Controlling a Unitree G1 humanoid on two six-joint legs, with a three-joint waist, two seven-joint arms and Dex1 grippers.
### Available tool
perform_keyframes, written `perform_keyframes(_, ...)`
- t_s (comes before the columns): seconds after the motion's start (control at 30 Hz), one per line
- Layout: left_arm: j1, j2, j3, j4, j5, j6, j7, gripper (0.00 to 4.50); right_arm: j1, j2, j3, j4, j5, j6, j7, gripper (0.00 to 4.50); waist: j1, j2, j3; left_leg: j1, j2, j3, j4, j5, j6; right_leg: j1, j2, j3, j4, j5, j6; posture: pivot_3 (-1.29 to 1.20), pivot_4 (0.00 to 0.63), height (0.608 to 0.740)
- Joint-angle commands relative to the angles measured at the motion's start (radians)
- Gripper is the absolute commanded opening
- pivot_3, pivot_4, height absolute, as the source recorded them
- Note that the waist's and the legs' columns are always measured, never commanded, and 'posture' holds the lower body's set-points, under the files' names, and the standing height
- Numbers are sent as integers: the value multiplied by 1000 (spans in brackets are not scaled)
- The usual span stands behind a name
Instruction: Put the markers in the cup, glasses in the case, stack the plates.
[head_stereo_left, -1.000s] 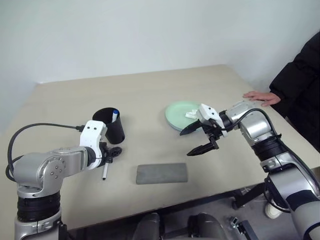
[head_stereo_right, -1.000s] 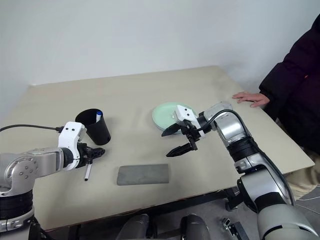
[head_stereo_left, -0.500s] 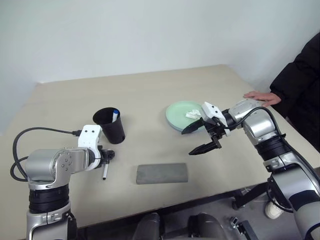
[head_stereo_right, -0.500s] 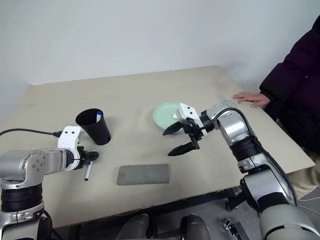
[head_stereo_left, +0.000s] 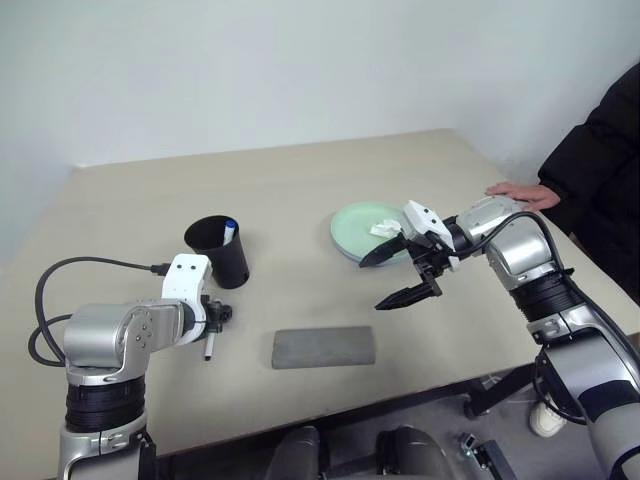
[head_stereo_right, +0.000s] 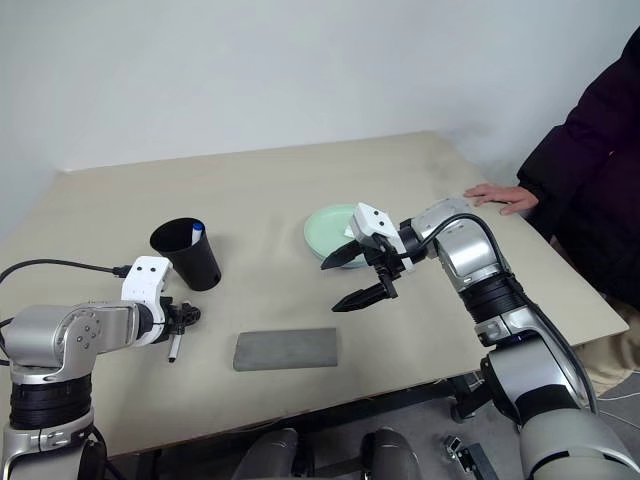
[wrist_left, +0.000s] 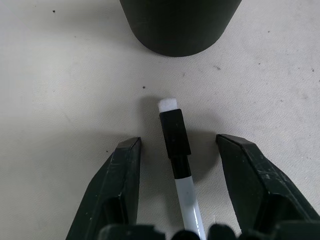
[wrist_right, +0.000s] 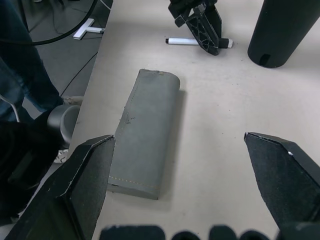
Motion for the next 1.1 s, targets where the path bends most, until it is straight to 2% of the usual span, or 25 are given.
perform_keyframes(0.03, 20, 1, -26, 1, 19, 14, -14, 1252, -11, -15, -28, -36, 29, -2, 6, 4500, 0, 0, 0, 0, 0, 0, 0, 0, 0, 0, 0, 0, 0, 0, 0, 0, 0, 700)
perform_keyframes(0.17, 35, 3, -41, 9, 34, 7, -25, 34, -20, -16, -27, -30, 28, -3, 6, 4500, 0, 1, 0, 0, 0, 0, 0, 0, 0, 0, 0, 0, 0, 0, 0, 0, 0, 700)
perform_keyframes(0.57, 71, 34, -73, -30, 43, -61, -99, 27, -24, -14, -22, -22, 18, -12, 6, 4500, 0, 3, -1, 1, 0, 0, -1, 0, 0, 0, 0, 0, -1, 0, 0, 0, 0, 700)
perform_keyframes(1.1, 219, 285, -106, -202, -33, -288, -396, 27, -30, -8, -16, -13, 10, -15, 6, 4500, 1, 3, 0, -1, 0, 0, -9, 0, 0, -1, 1, -2, -10, 0, 0, 0, 0, 700)
